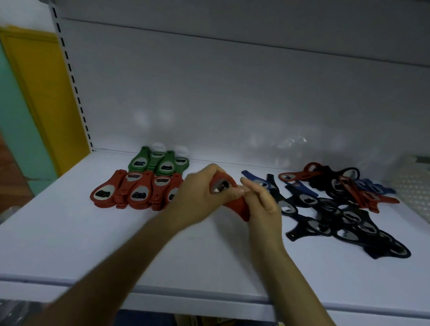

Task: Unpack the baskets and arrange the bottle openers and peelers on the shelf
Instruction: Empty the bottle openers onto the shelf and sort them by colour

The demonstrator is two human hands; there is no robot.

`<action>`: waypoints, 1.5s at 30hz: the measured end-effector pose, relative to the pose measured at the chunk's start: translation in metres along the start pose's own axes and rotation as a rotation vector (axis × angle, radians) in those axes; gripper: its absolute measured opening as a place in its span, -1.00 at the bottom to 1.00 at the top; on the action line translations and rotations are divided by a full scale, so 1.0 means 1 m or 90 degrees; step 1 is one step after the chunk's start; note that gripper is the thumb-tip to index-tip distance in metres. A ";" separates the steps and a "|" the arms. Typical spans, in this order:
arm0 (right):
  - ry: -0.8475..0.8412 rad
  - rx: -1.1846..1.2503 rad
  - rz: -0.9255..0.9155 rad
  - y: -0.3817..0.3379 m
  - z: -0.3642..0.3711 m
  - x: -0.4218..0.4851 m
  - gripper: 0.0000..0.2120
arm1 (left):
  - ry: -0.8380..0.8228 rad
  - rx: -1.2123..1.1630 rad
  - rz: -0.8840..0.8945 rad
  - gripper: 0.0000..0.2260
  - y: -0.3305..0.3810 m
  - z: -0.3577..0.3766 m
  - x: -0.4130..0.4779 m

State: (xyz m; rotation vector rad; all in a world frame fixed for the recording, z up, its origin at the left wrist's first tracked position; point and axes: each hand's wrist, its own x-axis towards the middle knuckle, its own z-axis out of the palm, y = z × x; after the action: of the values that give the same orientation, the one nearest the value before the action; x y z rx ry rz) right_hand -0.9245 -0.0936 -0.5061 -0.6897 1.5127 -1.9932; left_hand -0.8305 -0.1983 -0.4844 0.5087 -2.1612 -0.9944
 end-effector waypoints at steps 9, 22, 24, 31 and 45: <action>-0.236 -0.172 -0.036 -0.033 -0.002 0.016 -0.58 | -0.272 0.010 -0.199 -0.59 0.006 -0.048 0.051; -0.063 -0.250 0.195 0.003 0.059 0.044 -0.90 | -0.214 0.519 0.002 -0.76 -0.042 -0.085 0.004; -0.066 -0.290 0.186 0.009 0.069 0.048 -0.89 | -0.243 0.538 0.004 -0.77 -0.044 -0.086 0.000; -0.102 -0.548 0.158 0.010 0.071 0.067 -0.68 | -0.263 0.585 0.035 -0.79 -0.047 -0.090 -0.004; -0.173 -0.357 0.273 0.003 0.065 0.056 -0.89 | -0.272 0.524 0.028 -0.84 -0.051 -0.093 0.000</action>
State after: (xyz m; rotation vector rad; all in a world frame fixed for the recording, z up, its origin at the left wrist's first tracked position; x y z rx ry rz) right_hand -0.9205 -0.1771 -0.4894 -0.7358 1.8678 -1.1163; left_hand -0.7591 -0.2774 -0.4810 0.6520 -2.9284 -0.1347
